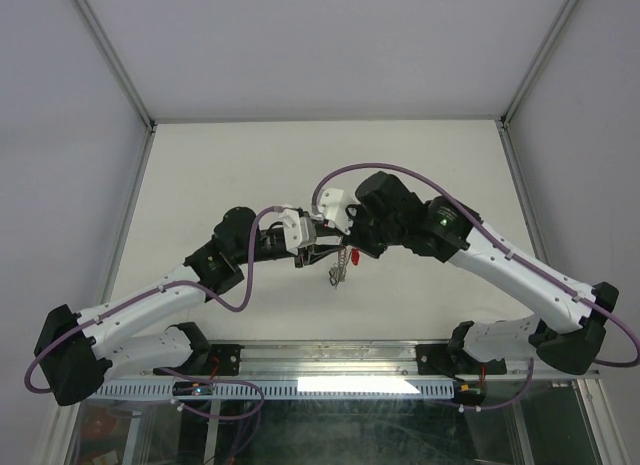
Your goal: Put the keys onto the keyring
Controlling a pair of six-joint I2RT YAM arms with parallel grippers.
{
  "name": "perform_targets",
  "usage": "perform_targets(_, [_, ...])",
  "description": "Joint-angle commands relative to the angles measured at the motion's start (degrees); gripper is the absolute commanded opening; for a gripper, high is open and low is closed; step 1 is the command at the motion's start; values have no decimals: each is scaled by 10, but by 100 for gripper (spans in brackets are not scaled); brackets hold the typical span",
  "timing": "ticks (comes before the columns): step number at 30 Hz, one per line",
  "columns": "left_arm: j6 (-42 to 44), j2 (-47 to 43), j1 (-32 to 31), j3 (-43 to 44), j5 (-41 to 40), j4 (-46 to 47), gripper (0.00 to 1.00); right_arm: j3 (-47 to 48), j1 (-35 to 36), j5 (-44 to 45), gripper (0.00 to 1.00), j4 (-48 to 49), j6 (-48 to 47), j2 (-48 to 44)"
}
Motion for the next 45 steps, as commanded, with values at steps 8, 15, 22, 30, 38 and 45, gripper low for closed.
perform_targets(8, [16, 9, 2, 22, 3, -8, 30, -11, 12, -27, 0, 76, -20, -52])
perform_targets(15, [17, 14, 2, 22, 4, -9, 14, -13, 20, -33, 0, 82, -26, -50])
perform_targets(22, [24, 17, 2, 21, 6, -16, 3, -13, 25, -32, 0, 89, -32, -50])
perform_targets(30, [27, 10, 2, 16, 3, -15, 0, -26, 29, -42, 0, 111, -38, -63])
perform_targets(38, [-86, -31, 2, -36, -60, 91, 0, -100, 29, -36, 29, 232, -20, -137])
perform_targets(45, [-195, -52, -3, -118, -126, 237, 0, -137, 26, 24, 38, 330, 52, -183])
